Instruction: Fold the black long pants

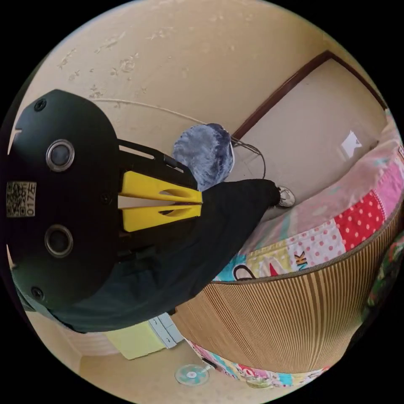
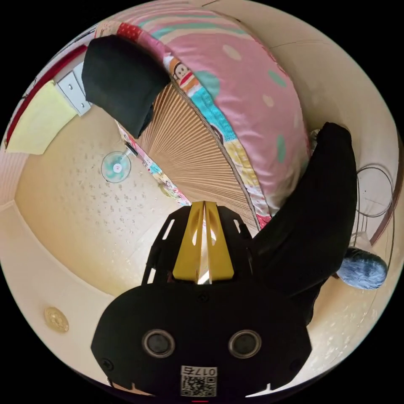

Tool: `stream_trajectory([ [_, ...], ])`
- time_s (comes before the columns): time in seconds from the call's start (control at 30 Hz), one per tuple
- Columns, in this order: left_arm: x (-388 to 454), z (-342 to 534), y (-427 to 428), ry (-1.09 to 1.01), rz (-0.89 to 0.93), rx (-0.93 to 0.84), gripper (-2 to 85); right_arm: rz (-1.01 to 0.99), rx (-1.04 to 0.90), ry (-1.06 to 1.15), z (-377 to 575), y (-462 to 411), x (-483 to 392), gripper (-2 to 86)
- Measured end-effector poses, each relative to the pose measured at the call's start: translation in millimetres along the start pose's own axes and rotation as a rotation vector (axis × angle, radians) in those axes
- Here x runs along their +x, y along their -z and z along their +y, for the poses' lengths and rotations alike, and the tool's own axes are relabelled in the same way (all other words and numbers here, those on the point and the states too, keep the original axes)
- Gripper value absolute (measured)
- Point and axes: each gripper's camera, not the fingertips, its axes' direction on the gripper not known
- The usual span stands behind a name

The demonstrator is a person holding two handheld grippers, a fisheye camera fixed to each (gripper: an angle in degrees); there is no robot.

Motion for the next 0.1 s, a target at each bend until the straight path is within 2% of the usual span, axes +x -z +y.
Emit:
stream_trajectory([
  [0.1,44,-21,15,-0.116,-0.088,0.073,-0.5,-0.172,0.128,-0.079,-9,27,15,0.5],
])
